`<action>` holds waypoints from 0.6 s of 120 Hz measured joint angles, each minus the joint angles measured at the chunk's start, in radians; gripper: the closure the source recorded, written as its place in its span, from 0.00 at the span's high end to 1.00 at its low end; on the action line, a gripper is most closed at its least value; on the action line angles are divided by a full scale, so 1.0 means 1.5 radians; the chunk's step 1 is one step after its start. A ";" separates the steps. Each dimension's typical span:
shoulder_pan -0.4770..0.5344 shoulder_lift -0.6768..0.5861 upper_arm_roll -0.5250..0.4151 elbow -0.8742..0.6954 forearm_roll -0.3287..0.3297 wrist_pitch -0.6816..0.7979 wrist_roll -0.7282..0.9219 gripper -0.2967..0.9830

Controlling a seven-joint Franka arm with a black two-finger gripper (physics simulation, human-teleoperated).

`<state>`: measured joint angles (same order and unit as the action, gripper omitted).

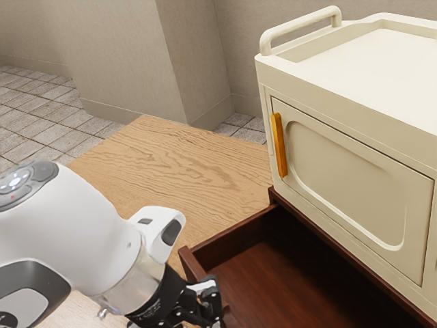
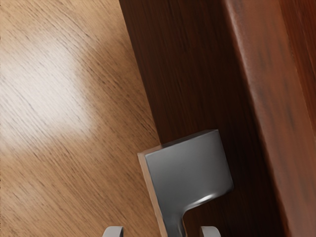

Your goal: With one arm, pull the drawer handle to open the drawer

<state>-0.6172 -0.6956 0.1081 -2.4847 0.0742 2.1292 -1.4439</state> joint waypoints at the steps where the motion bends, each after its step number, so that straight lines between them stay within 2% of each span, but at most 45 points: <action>1: 0.000 0.000 -0.001 0.000 0.000 0.000 0.000 0.32; 30: -0.001 -0.015 -0.007 -0.013 0.000 0.001 -0.005 0.32; 72: -0.002 -0.027 -0.020 -0.009 0.033 0.001 -0.007 0.34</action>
<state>-0.6207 -0.7354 0.0781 -2.4979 0.1232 2.1312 -1.4538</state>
